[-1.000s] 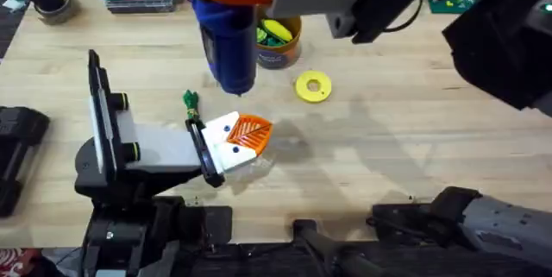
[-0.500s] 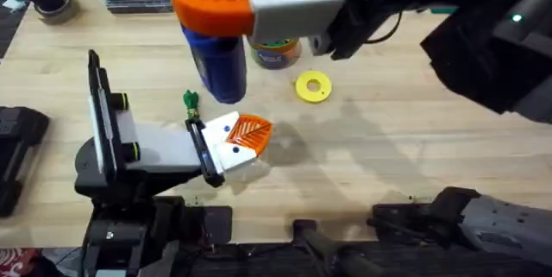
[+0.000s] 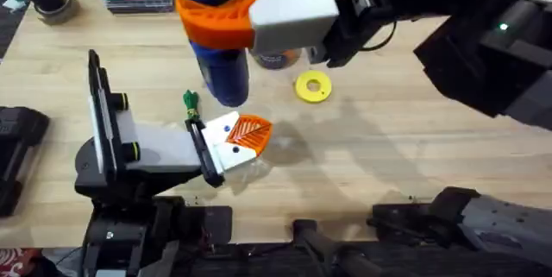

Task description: Pick up the gripper from the table and insert it into the empty holder that is missing its gripper. Then pick up a screw, insert it into the mounting hole, and use the screwdriver to tighten it. Finally, clean up the table by picking up the vegetable and placing it into the bucket.

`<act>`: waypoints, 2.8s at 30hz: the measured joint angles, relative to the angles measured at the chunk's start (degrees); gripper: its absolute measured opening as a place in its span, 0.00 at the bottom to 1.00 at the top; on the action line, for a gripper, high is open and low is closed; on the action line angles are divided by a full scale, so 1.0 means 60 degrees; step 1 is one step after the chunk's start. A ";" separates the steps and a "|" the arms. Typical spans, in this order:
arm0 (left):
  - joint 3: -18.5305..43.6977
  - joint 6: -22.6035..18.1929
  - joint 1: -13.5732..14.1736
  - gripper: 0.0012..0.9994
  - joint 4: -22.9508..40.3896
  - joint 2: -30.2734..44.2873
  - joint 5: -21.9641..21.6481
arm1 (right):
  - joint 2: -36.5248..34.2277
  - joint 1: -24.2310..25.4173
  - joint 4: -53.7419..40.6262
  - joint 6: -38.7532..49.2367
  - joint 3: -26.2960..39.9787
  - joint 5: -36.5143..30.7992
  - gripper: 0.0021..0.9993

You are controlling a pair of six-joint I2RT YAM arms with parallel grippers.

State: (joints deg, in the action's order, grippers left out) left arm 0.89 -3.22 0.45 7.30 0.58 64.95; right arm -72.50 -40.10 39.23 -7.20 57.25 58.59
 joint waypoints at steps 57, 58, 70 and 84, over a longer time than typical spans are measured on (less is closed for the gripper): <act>0.0000 0.0000 0.0000 0.00 0.0002 0.0000 0.0000 | -0.1099 -0.0502 0.0249 0.0039 -0.0124 -0.0004 0.02; 0.0000 0.0000 0.0000 0.00 0.0002 0.0000 0.0000 | -0.1126 -0.0502 0.0270 0.0036 -0.0124 -0.0004 0.02; 0.0000 0.0000 0.0000 0.00 0.0002 0.0000 0.0000 | -0.1219 -0.0518 0.0471 0.0029 -0.0198 -0.0004 0.02; 0.0000 0.0000 0.0000 0.00 0.0002 0.0000 0.0000 | -0.1223 -0.0538 0.1325 -0.0084 -0.0561 -0.0004 0.02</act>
State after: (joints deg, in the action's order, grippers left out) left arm 0.89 -3.22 0.45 7.31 0.58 64.95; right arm -79.83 -43.33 47.18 -7.70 53.89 58.57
